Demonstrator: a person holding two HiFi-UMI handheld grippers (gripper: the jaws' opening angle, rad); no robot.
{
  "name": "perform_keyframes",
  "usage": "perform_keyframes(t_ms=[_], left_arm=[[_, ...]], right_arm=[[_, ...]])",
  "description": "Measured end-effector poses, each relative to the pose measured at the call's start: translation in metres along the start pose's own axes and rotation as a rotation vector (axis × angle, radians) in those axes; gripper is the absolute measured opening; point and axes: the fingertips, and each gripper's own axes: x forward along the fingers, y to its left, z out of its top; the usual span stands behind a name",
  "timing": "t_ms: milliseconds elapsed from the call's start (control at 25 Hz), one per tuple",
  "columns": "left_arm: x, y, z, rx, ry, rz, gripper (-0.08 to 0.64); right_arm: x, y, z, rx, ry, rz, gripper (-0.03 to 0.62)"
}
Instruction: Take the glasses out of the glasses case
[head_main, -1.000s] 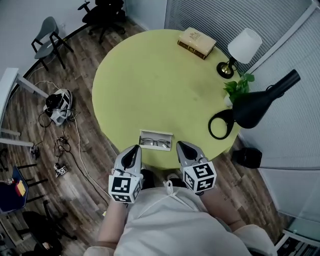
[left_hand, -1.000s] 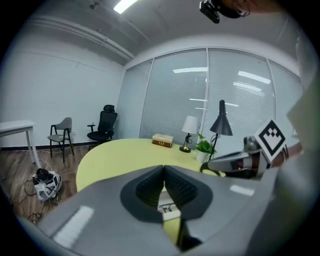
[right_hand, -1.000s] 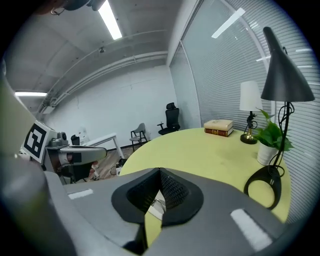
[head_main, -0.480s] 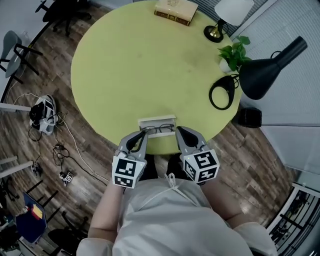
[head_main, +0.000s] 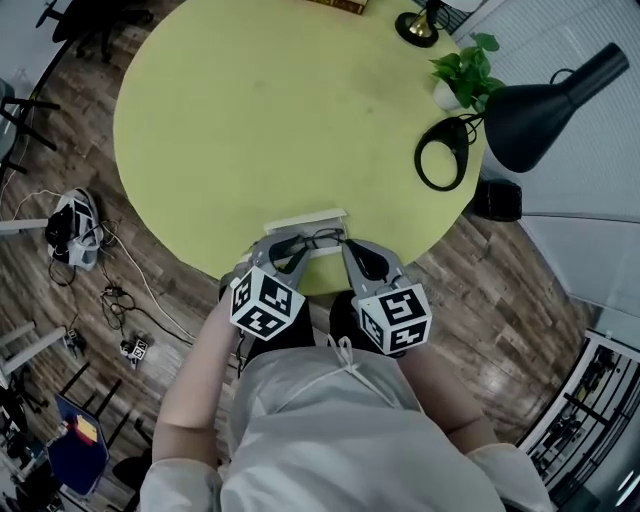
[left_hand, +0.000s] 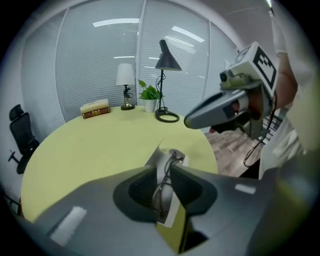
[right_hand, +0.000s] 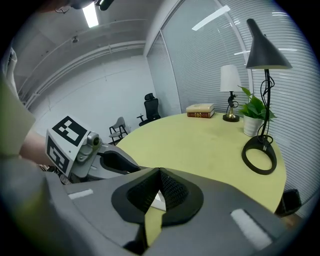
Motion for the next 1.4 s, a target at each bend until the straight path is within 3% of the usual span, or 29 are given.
perform_keyframes(t_ms=[320,600,800,1040,1160,1400], left_arm=[[0.039,-0.009,-0.008,0.167,0.138,-0.093,0.086],[0.056,-0.013,-0.014,0.252,0.186,-0.12,0.052],[0.06,-0.018,-0.017,0.361,0.221,-0.128,0.027],[0.06,-0.02,-0.02,0.433,0.237,-0.169,0.017],[0.06,-0.021,-0.019,0.426,0.247,-0.182,0.017],[0.055,-0.016,-0.014,0.467,0.234,-0.128,0.015]], right_arm=[[0.003,-0.02,-0.005,0.016,-0.036,0.014,0.0],[0.002,-0.028,-0.013,0.024,-0.015,0.012,0.0],[0.0,-0.033,-0.018,0.023,0.003,0.004,0.0],[-0.004,-0.033,-0.017,0.016,0.005,0.006,0.0],[-0.007,-0.033,-0.015,0.013,0.001,0.006,0.0],[-0.017,-0.033,-0.01,0.0,-0.009,0.002,0.0]])
